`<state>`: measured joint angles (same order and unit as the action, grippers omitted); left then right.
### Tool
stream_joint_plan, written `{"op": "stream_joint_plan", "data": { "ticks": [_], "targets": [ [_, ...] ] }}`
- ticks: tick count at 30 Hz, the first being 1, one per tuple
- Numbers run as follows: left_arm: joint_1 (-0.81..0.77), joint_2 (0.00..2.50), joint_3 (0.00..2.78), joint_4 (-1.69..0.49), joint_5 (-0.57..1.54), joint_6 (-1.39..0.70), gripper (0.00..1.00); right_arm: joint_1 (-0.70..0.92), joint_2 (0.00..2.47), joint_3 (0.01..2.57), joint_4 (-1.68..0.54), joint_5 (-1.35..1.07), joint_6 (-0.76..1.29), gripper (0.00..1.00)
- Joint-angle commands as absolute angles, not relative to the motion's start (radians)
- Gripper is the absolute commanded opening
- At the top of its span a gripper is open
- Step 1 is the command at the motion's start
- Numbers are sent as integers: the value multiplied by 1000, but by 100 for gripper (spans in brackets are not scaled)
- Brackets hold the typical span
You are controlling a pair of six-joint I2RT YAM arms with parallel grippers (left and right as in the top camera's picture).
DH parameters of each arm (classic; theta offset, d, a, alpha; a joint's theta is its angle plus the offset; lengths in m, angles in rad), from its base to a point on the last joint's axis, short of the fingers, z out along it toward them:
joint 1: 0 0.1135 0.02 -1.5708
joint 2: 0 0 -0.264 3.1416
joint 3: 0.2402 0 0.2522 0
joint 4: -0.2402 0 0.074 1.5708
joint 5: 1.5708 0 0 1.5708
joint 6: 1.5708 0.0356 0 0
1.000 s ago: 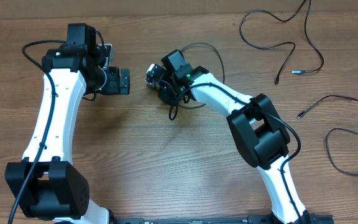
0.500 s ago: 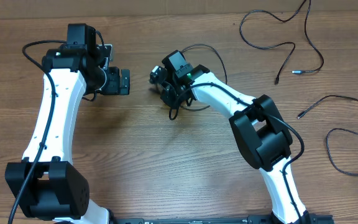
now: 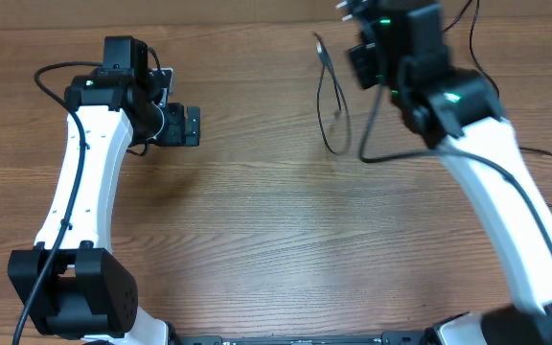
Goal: Untangle cables
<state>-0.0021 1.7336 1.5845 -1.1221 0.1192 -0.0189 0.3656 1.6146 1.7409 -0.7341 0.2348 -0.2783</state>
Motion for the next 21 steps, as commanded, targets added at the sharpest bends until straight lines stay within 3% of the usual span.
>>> {"op": "stream_joint_plan", "data": {
  "ticks": [1,5,12,14,16,17,21],
  "targets": [
    [-6,1722,1588,-1123,167,4,100,255,1500,1757,-744,519,-170,4],
    [-6,1722,1588,-1126,185,4,100,98,1452,1757,-782,493,-126,4],
    [-6,1722,1588,-1138,186,0,100,-41,1466,1754,-847,36,-131,5],
    [-6,1722,1588,-1147,186,0,100,-40,1509,1753,-868,-110,-131,38],
    [-6,1722,1588,-1150,186,0,100,-38,1566,1753,-902,-191,-118,90],
    [-6,1722,1588,-1149,186,0,100,-39,1611,1753,-917,-215,-68,100],
    [-6,1722,1588,-1149,209,0,100,-39,1818,1753,-951,-200,272,100]
  ]
}}
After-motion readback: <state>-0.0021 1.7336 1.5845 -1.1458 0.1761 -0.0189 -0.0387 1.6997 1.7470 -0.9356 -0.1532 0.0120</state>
